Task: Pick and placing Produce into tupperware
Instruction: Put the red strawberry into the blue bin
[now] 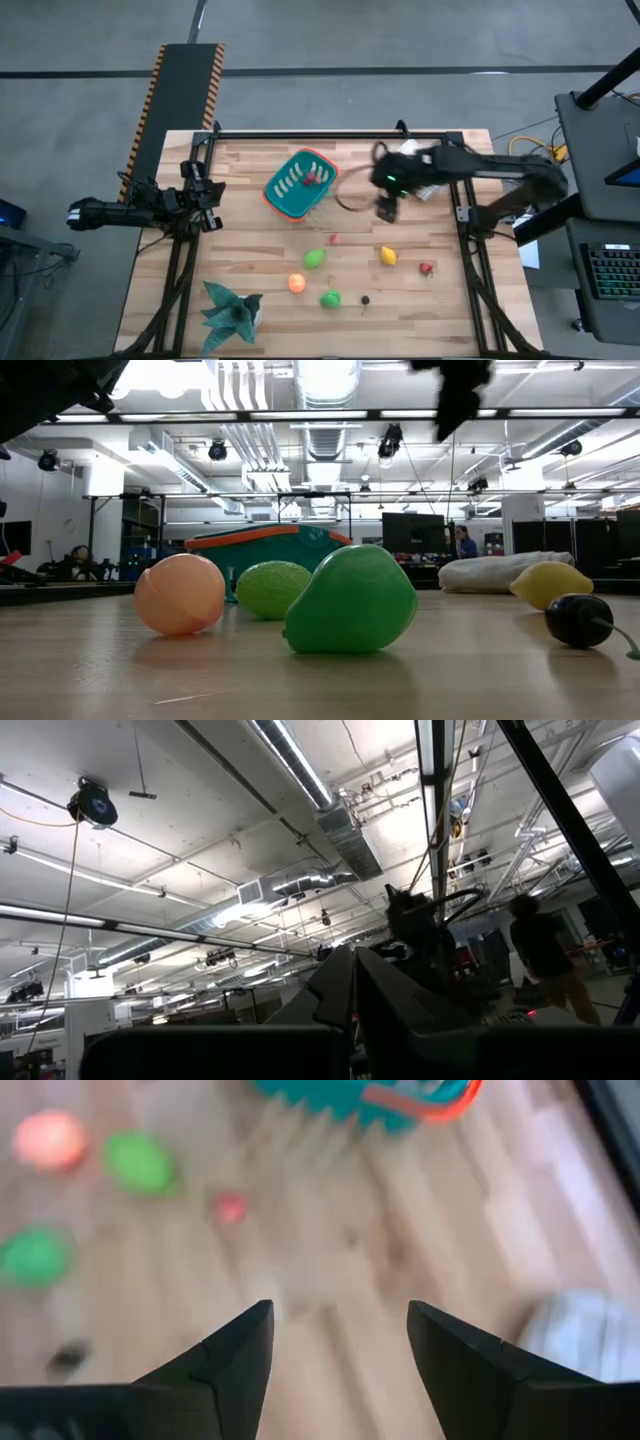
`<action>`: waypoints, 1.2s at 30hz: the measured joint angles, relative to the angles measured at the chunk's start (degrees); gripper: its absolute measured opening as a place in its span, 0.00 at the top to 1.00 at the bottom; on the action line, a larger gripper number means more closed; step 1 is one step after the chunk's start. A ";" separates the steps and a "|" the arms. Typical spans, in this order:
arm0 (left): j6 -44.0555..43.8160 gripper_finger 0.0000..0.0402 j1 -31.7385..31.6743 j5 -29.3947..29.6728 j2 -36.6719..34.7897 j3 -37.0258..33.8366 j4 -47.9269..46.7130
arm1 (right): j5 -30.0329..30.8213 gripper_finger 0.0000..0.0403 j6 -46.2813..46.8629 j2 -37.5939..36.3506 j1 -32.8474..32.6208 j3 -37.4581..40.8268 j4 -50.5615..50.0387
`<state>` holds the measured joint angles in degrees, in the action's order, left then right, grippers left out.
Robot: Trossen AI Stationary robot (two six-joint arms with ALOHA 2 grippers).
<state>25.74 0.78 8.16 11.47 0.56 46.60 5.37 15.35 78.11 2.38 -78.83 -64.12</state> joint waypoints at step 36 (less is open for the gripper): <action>0.00 1.00 -0.02 -0.13 0.01 0.00 0.06 | 2.14 0.24 85.79 -4.44 -39.88 26.71 1.60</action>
<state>25.74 0.76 8.03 11.49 0.56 46.65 7.51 101.14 73.66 -37.50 -52.12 -62.51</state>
